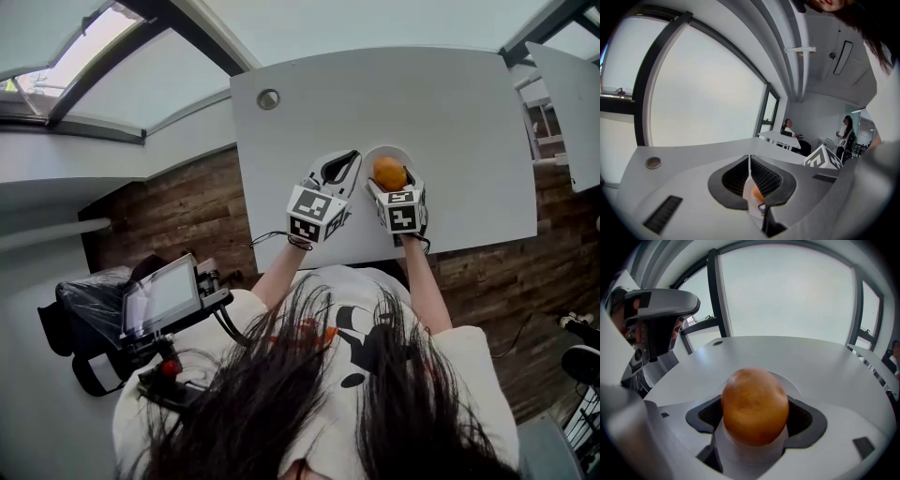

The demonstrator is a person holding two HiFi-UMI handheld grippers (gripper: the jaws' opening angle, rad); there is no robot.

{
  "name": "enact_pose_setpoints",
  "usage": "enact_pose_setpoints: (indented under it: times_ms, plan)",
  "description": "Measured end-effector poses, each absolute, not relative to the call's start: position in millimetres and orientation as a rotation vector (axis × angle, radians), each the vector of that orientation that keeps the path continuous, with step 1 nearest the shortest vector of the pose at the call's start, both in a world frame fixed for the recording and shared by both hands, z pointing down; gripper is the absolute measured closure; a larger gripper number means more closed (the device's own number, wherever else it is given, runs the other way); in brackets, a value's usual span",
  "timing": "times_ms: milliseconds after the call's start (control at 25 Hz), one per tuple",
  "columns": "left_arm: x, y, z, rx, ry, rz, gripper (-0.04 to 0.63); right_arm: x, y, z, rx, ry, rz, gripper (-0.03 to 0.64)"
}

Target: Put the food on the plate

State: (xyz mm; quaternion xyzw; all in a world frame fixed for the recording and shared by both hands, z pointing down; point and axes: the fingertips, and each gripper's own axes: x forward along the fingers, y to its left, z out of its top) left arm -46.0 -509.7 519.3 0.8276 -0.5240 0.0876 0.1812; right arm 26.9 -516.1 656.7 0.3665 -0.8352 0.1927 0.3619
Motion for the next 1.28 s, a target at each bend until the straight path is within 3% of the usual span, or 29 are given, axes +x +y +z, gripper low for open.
enact_pose_setpoints:
  times_ms: [280,360,1280]
  plan:
    - [-46.2,-511.3,518.8,2.339,-1.482,0.256,0.589,29.4,-512.4,656.4,0.956,-2.138,0.530,0.233]
    - [-46.3,-511.8,518.3,2.341,-1.483,0.254,0.589,29.7,-512.7,655.7,0.959,-2.138,0.547,0.179]
    - [-20.3,-504.9,515.9,2.427,-1.370,0.242,0.589,60.2,-522.1,579.6,1.246,-2.276,0.706,0.181]
